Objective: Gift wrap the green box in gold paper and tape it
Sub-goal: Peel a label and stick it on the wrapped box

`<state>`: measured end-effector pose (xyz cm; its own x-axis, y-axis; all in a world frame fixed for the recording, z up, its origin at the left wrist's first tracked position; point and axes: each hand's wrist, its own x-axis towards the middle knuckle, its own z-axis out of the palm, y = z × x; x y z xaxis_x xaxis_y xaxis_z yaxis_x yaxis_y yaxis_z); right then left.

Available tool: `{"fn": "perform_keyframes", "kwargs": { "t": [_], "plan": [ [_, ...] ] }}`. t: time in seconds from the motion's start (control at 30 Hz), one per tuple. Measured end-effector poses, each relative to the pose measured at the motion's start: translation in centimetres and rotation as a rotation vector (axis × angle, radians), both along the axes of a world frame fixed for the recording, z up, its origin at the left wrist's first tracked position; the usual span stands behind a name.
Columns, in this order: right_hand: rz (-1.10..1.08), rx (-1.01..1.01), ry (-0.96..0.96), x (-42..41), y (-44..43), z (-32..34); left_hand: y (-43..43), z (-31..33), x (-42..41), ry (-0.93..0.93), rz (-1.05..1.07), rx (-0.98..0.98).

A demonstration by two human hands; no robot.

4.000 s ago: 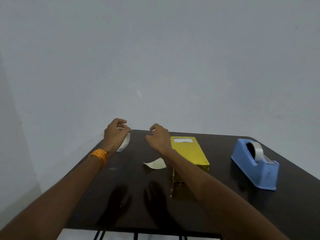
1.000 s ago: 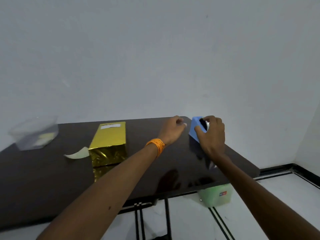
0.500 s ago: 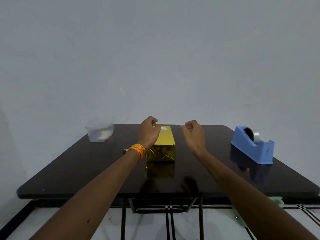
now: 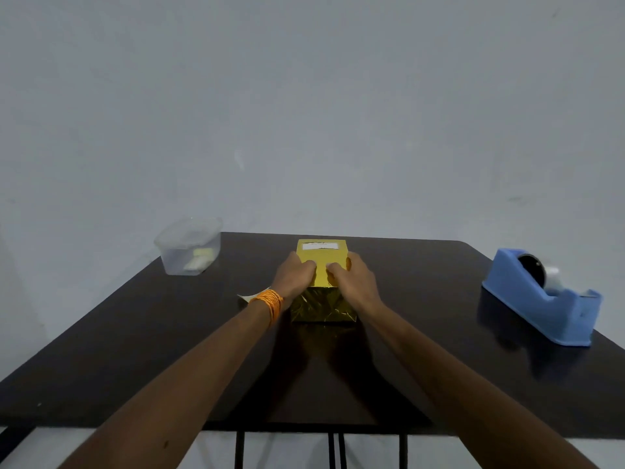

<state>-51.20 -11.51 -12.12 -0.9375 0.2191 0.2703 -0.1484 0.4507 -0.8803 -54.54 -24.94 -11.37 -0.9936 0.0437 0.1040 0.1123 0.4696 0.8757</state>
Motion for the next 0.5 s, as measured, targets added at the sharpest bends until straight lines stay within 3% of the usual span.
{"fn": "perform_keyframes", "kwargs": {
  "t": [0.23,0.5],
  "plan": [
    [0.002,0.043,0.003,-7.5,0.9,-0.6,1.0,-0.9,-8.1,0.032,-0.001,-0.019],
    [0.006,0.066,0.005,-11.4,1.1,-0.6,1.1,-1.0,-11.6,0.015,0.007,-0.023]
  ]
}}
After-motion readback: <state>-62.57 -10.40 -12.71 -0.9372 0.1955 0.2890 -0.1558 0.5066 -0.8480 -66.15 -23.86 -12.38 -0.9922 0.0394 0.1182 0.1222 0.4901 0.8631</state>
